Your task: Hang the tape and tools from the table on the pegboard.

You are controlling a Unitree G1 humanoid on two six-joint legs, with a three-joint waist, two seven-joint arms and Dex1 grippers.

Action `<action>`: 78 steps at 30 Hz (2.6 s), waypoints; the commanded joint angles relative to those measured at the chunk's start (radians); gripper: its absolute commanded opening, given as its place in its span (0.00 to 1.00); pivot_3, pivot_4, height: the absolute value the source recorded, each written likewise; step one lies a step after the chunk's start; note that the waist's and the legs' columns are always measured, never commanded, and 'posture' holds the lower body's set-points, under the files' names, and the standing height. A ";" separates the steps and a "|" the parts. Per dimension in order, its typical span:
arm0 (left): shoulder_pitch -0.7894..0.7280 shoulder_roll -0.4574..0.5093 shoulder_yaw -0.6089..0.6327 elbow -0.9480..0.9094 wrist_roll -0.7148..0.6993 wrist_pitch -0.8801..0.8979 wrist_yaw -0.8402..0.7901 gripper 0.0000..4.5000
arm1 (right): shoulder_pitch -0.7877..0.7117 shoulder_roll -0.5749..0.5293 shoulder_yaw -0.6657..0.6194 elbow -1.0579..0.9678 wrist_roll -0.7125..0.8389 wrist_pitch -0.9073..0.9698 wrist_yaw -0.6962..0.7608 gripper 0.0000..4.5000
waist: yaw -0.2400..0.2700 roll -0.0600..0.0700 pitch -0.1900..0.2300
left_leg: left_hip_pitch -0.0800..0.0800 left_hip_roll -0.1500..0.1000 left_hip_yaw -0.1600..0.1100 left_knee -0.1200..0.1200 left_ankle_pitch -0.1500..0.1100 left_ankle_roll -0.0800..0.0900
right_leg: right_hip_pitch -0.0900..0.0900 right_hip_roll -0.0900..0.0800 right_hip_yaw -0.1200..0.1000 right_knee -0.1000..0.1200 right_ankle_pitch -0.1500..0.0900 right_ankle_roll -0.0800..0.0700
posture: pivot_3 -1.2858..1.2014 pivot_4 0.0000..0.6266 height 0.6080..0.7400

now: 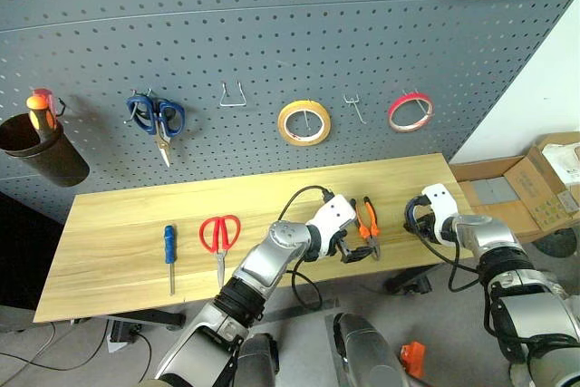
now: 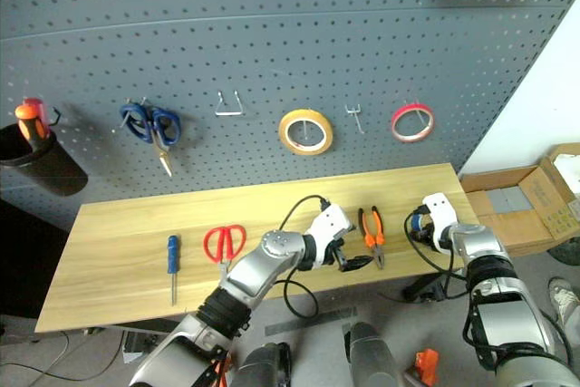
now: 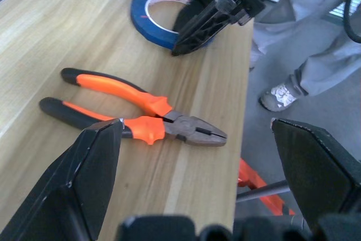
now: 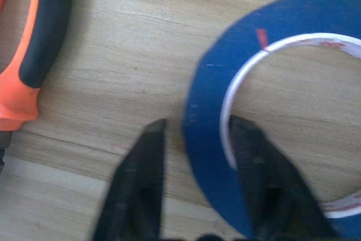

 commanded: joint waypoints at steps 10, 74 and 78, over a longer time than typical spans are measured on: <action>-0.028 -0.031 0.046 -0.023 0.007 -0.085 0.033 1.00 | 0.017 -0.026 -0.006 -0.049 -0.063 -0.115 -0.058 0.08 | 0.000 0.000 0.000 | 0.000 0.000 0.000 0.001 0.000 0.000 | 0.000 0.000 0.000 0.000 0.000 0.001 | 0.44 0.37 1.00; 0.360 0.117 0.421 -0.756 -0.342 0.267 0.296 1.00 | 0.034 0.192 0.134 -0.438 -0.185 -0.471 -0.071 0.99 | 0.032 -0.010 -0.161 | 0.021 0.000 -0.003 0.001 0.006 -0.003 | 0.015 0.001 -0.001 0.014 0.000 -0.005 | 0.51 0.01 1.00; 0.448 0.141 0.362 -0.786 -0.320 0.240 0.272 1.00 | 0.211 0.149 0.115 -0.676 -0.184 -0.299 -0.084 0.99 | 0.044 -0.009 -0.162 | 0.021 0.000 -0.003 0.001 0.006 -0.003 | 0.015 0.001 0.000 0.013 -0.001 -0.005 | 0.51 0.05 1.00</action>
